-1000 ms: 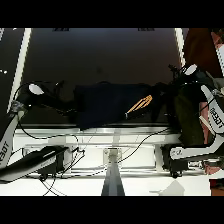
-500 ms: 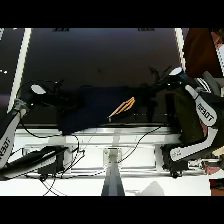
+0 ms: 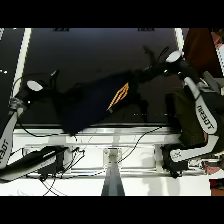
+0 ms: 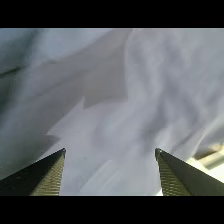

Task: Fold the clothes and pants, and hang the long-sleeved shirts on hangers.

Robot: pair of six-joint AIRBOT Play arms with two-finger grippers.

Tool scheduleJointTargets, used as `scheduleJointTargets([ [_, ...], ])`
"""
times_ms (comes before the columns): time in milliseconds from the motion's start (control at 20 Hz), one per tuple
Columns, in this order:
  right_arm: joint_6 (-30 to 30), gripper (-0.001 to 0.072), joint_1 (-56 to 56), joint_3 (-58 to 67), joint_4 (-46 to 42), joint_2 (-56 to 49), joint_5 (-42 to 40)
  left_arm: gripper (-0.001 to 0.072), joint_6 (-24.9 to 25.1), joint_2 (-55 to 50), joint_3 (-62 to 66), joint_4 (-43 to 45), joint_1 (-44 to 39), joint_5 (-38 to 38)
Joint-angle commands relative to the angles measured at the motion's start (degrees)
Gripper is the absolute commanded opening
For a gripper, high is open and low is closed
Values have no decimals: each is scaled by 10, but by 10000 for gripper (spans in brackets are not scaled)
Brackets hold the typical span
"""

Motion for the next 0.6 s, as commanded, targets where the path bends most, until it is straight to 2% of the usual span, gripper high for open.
scheduleJointTargets([
  [0, 52, 31, -53, 118, -136, 62, -22, 642, 13, 44, 57, 1, 2, 4],
  [50, 78, 31, -76, 141, -166, 84, -26, 642, 13, 62, 76, 1, 2, 4],
  [150, 169, 30, -134, 178, -217, 129, -26, 642, 16, 104, 114, 1, 2, 6],
  [250, 251, 31, -198, 202, -249, 175, -7, 642, 59, 143, 134, 1, 2, 12],
  [400, 325, 31, -302, 215, -266, 252, 59, 642, 115, 201, 136, 1, 2, 42],
  [550, 367, 31, -401, 215, -296, 323, 110, 641, 120, 229, 136, 1, 2, 70],
])
